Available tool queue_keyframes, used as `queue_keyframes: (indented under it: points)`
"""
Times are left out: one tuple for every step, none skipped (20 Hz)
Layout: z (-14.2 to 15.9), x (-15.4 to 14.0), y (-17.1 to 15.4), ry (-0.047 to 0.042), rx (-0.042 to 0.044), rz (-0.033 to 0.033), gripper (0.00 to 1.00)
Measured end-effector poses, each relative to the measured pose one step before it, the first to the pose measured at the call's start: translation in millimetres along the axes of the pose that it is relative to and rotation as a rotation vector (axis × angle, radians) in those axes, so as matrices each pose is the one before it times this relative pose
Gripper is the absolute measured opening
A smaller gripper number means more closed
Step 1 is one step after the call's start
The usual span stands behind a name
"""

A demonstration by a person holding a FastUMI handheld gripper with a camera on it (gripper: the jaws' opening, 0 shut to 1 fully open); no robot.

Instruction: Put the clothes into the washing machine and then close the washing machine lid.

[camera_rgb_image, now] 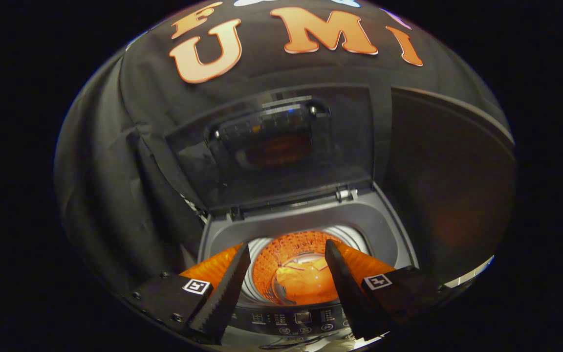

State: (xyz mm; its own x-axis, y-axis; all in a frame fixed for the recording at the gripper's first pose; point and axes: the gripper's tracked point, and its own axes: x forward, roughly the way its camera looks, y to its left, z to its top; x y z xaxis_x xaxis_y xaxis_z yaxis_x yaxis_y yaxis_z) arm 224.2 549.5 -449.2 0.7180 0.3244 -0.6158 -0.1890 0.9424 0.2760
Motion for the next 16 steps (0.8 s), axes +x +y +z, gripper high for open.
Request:
queue_keyframes:
  points:
    - [15.97,-6.08,5.13,-0.03024,0.03536,0.01569,0.98]
    - [12.29,-3.39,3.41,-0.02429,0.04256,0.01206,0.98]
    - [9.60,-3.22,1.76,-0.02040,0.03912,0.01129,0.98]
    - [8.18,-1.84,1.50,-0.01869,0.02861,0.01123,0.98]
    - [4.29,-0.87,-1.11,-0.01100,0.01491,-0.00335,0.98]
    - [2.37,-3.11,-0.60,-0.01354,-0.00058,0.00269,0.98]
    - [-1.56,-1.50,-0.76,-0.01535,-0.02226,0.00586,0.98]
    - [-5.90,-1.93,-2.55,-0.01422,-0.04061,-0.00468,0.98]
    - [-9.99,-0.36,-3.41,-0.01270,-0.05614,-0.01085,0.98]
    - [-12.61,-2.14,-5.22,-0.01176,-0.06727,-0.01452,0.98]
    - [-10.47,-1.03,-7.83,-0.02315,-0.06797,-0.02683,0.98]
    - [-14.44,-1.89,-8.48,-0.00799,-0.05611,-0.02636,0.98]
    - [-14.05,-2.36,-8.06,0.00912,-0.03713,-0.01863,0.98]
    - [-12.80,-6.10,-7.14,0.01681,-0.01664,-0.00944,0.98]
    - [-5.28,-5.84,-4.24,-0.00282,0.00308,-0.00285,0.99]
    - [-0.24,-7.04,-3.77,-0.01553,0.00037,0.00313,0.99]
